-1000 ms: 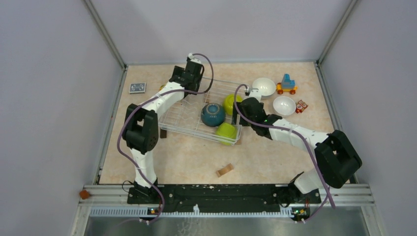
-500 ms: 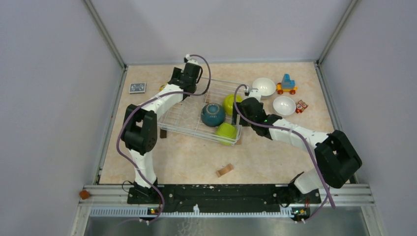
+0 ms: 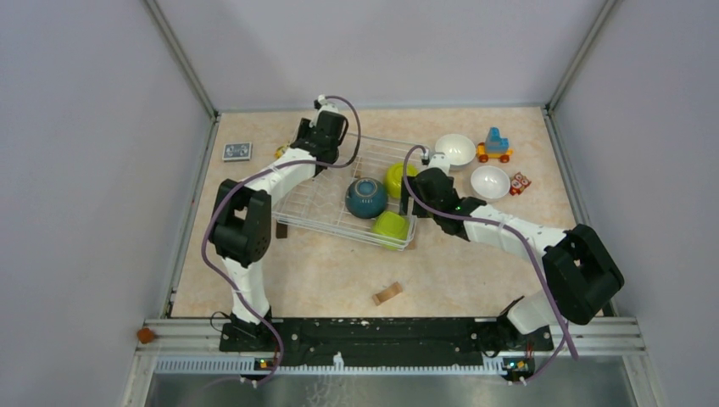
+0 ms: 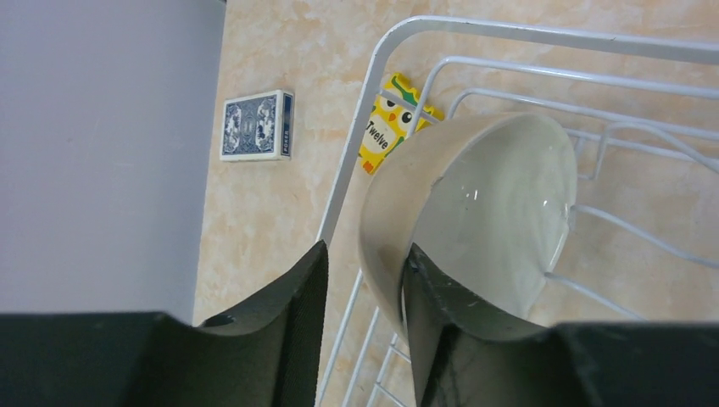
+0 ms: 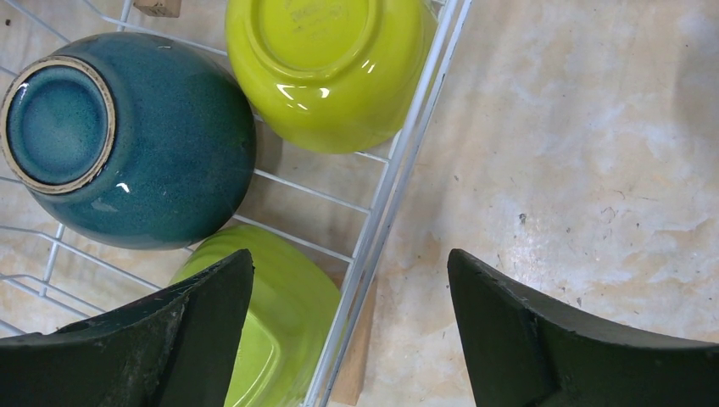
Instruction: Unload the bowls from the dish rack
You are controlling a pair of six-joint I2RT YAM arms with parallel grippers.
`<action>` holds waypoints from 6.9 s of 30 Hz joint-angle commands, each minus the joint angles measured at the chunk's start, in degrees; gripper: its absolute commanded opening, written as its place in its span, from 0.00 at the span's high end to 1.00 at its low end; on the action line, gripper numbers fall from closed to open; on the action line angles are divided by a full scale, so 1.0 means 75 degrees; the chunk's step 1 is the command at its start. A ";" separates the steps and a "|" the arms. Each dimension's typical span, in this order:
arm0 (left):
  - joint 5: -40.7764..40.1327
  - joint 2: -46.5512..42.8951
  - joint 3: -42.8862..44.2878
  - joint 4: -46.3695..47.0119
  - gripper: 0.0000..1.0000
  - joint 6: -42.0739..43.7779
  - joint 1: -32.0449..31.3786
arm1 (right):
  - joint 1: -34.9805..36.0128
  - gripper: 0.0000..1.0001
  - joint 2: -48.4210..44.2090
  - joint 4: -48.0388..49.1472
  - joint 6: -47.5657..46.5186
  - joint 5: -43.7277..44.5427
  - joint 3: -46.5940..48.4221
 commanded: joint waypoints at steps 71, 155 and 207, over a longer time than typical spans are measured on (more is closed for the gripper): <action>0.3064 -0.3310 -0.0418 0.0573 1.00 -0.1290 -0.1625 | -0.0325 0.17 -0.1753 0.0118 0.0468 0.0300 -0.0643; 0.6360 -0.2678 -0.1142 0.2024 0.29 -0.3137 -0.3315 | -0.0882 1.00 -0.3450 -0.1884 0.0543 0.1069 -0.0319; 0.4294 -0.3407 -0.1871 0.0500 0.03 -0.2634 -0.1876 | -0.3508 0.38 -0.1425 -0.0082 -0.0249 -0.1376 0.0122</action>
